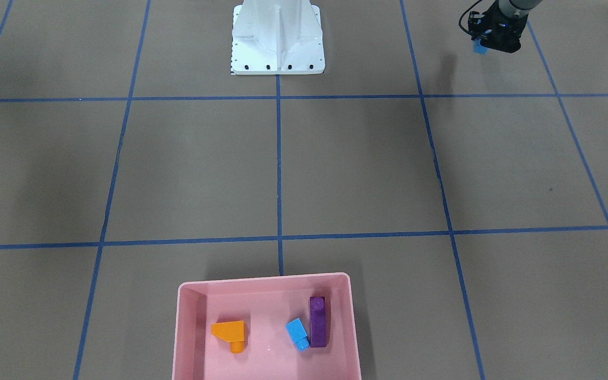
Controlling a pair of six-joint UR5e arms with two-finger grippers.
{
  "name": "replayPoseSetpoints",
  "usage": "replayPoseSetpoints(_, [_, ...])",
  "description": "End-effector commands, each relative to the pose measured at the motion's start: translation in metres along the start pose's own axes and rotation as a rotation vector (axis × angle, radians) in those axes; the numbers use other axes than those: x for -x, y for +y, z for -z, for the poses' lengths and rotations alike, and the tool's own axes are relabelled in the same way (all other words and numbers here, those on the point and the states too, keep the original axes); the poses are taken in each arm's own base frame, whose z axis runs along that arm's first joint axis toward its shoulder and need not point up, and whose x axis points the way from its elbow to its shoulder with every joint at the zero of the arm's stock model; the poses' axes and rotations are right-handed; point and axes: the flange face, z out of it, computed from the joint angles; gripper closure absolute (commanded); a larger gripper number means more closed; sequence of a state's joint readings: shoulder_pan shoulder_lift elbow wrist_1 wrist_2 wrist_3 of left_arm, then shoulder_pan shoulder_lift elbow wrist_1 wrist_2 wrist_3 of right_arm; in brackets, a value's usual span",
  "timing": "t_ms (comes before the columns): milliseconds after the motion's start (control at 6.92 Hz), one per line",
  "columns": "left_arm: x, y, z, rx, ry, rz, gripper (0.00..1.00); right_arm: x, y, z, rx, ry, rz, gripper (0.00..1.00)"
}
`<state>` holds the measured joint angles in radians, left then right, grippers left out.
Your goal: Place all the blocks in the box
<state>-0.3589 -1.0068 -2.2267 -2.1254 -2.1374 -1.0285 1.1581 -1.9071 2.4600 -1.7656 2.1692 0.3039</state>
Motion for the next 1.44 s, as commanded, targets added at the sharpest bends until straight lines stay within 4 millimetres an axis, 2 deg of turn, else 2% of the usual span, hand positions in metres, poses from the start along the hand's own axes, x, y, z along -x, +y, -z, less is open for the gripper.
replayPoseSetpoints(0, [-0.055,-0.055,0.053,-0.179,0.163,0.134,1.00,-0.001,0.000,-0.002,0.004,0.000,-0.003,0.01])
replayPoseSetpoints(289, [-0.095,-0.110,0.112,-0.325,0.280,0.232,1.00,-0.006,-0.002,-0.009,0.011,0.004,0.006,0.01])
replayPoseSetpoints(722, [-0.190,-0.215,0.223,-0.440,0.269,0.340,1.00,-0.030,0.008,-0.010,0.007,0.018,0.060,0.01])
replayPoseSetpoints(866, [-0.219,-0.252,0.250,-0.461,0.263,0.365,1.00,-0.046,0.012,-0.010,0.005,0.028,0.059,0.01])
replayPoseSetpoints(1300, [-0.272,-0.373,0.310,-0.504,0.242,0.442,1.00,-0.106,0.028,-0.016,0.005,-0.016,0.023,0.01])
